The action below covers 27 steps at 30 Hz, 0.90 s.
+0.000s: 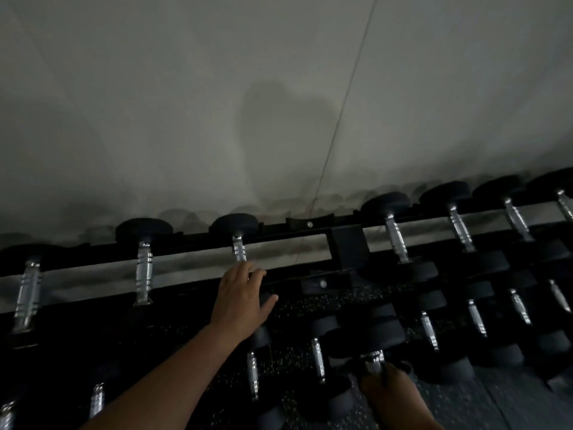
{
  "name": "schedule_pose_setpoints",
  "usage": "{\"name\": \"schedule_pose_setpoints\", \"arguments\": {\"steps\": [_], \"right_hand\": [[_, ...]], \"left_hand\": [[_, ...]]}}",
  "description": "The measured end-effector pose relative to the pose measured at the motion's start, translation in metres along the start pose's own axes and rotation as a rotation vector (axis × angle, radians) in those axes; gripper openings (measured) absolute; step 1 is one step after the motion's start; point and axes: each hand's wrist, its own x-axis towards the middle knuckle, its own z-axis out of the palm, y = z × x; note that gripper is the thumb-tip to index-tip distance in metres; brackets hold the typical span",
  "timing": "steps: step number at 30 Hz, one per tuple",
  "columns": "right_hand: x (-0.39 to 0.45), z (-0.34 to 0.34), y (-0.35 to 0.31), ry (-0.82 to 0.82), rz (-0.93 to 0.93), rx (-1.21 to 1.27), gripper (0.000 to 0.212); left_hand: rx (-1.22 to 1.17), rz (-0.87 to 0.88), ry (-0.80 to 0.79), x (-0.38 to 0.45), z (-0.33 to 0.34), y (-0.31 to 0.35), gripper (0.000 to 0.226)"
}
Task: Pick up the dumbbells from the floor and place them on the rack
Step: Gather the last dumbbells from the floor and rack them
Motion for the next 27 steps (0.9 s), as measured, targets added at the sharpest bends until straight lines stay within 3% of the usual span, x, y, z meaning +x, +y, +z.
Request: {"name": "schedule_pose_setpoints", "arguments": {"steps": [12,20,27], "right_hand": [[0.098,-0.050,-0.068,0.029,-0.156,0.085,0.020],[0.172,-0.051,-0.138,-0.053,-0.219,0.212,0.034],[0.221,-0.038,-0.177,-0.111,-0.222,0.287,0.027]], "left_hand": [[0.039,-0.170,-0.095,0.037,0.042,-0.012,0.064],[-0.052,-0.275,-0.129,0.039,0.040,-0.009,0.074],[0.002,-0.293,-0.127,0.038,0.040,-0.008,0.071]]}}
